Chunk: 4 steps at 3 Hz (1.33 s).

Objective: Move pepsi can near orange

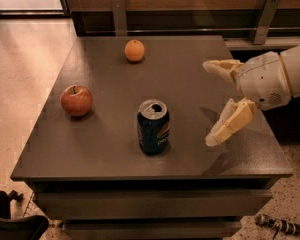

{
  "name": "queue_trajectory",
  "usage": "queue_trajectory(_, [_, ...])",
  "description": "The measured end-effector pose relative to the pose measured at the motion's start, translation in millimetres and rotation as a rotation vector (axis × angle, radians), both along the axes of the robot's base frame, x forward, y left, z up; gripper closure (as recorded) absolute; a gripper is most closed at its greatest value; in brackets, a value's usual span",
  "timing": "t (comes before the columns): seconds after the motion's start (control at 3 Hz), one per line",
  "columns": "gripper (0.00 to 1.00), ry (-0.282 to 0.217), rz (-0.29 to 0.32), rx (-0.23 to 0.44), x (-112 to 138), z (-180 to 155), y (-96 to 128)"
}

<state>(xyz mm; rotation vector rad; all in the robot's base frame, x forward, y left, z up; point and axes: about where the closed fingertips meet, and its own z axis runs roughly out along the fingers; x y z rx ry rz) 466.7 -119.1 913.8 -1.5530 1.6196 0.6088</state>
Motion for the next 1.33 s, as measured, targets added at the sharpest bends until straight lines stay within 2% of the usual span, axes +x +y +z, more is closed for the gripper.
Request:
queue_trajectory(0.33, [0.0,0.04,0.101,0.206,-14,-21,43])
queue_trajectory(0.67, [0.0,0.062,0.139,0.285,-19,-30,58])
queue_trajectory(1.0, [0.0,0.083,0.176,0.326,-25,-32,72])
queue_trajectory(1.33, [0.12,0.094,0.215,0.347,-30,-33,91])
